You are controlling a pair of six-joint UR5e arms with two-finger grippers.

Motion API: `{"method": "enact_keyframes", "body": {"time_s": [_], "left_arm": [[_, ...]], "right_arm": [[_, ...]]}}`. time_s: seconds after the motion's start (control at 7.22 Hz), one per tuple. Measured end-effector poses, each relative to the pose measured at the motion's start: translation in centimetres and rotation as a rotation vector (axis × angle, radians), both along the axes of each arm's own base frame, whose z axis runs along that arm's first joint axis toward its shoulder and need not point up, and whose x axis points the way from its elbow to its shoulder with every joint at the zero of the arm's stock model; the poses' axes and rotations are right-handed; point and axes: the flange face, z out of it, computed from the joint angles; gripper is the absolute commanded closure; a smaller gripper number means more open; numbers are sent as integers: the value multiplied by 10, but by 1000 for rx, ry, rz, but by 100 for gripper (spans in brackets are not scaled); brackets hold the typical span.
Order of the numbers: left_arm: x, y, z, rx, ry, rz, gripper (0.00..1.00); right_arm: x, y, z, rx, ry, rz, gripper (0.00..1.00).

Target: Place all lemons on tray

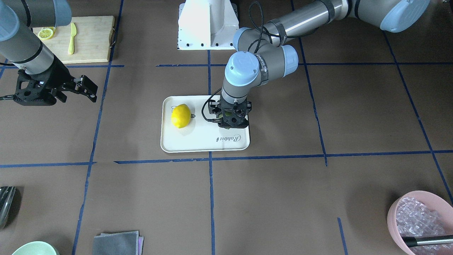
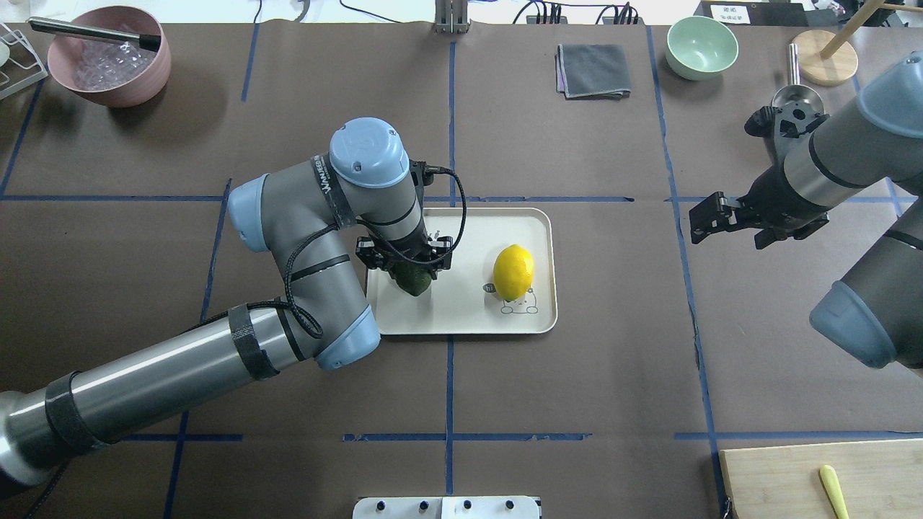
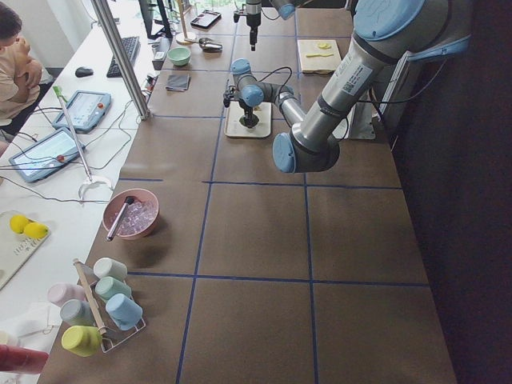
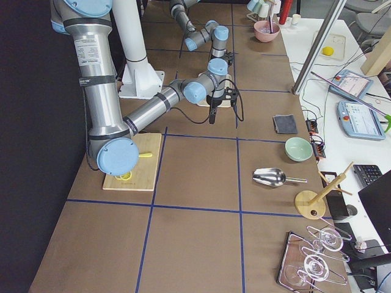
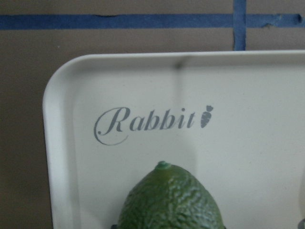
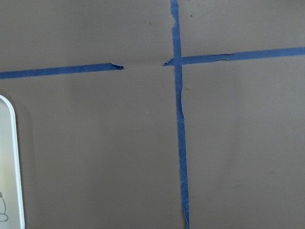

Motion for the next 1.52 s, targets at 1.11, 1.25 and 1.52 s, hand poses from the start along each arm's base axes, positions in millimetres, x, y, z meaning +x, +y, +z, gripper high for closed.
{"method": "enact_keyframes", "body": {"time_s": [1.11, 1.25, 1.52], "left_arm": [[-99, -2, 7, 38, 52, -73, 0], [-148, -2, 15, 62, 48, -94, 0], [-242, -2, 56, 176, -22, -30, 0]], "right_arm": [[30, -3, 3, 26, -5, 10, 0], [54, -5, 14, 46, -4, -5, 0], [112, -9, 51, 83, 7, -36, 0]]}}
